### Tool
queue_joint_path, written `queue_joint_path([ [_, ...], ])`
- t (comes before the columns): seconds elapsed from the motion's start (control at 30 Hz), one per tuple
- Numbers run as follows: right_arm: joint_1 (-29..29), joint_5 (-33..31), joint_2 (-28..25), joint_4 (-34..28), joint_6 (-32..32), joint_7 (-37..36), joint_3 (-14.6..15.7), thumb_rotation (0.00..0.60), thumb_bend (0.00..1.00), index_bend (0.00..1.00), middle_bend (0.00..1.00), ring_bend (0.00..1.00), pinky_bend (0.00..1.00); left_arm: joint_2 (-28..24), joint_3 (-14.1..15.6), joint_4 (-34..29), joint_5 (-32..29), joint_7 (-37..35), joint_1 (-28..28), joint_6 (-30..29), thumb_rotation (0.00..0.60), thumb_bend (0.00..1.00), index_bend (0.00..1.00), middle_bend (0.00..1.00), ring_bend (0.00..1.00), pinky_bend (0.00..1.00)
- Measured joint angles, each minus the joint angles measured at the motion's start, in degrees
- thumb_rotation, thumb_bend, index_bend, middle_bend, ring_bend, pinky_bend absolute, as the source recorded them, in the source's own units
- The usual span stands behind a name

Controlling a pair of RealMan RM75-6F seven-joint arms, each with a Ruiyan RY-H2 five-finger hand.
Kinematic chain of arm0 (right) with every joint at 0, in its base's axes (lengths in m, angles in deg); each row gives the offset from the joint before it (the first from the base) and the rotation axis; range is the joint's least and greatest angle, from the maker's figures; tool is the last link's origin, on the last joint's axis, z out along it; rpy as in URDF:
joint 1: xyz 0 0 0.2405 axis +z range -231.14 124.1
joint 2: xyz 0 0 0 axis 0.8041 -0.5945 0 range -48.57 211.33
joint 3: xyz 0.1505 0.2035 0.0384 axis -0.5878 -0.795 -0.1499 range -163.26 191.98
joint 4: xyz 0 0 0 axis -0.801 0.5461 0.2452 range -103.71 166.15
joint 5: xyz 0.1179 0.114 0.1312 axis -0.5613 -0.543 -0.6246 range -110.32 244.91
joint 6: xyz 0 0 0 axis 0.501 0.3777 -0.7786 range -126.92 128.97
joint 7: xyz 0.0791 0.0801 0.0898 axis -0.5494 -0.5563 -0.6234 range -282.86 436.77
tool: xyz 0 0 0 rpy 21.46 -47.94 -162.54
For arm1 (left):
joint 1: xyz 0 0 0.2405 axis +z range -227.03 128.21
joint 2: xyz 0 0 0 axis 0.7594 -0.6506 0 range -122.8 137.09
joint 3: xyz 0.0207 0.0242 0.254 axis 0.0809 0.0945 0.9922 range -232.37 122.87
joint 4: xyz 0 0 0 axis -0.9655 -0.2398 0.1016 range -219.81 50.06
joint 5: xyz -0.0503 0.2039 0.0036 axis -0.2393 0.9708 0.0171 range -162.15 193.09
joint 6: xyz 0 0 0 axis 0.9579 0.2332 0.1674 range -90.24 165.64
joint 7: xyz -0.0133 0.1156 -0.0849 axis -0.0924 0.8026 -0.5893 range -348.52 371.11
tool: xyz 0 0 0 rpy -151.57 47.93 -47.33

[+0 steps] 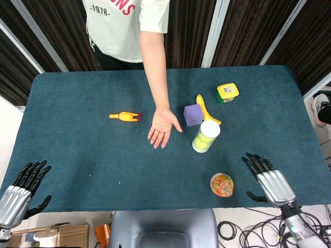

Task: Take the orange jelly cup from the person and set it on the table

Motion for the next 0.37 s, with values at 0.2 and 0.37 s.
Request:
queue_joint_path([
  [0.2, -12.63, 0.5, 1.49, 5.82, -15.73, -1.05, -1.92, 0.6, 0.14, 0.0, 0.0, 0.0, 0.04, 0.09, -0.4, -0.14, -0.64, 0.19, -0.1, 0.39, 0.6, 0.37, 0.0, 0.0, 0.0, 0.06],
  [0.37, -15.74, -0.38, 4.44, 11.69, -16.35, -2.26, -4.8, 0.6, 0.14, 0.0, 0.0, 0.0, 0.03, 0.31, -0.56, -0.44, -1.07, 1.19, -0.33, 1.28, 0.6, 0.37, 0.0, 0.0, 0.0, 0.06],
])
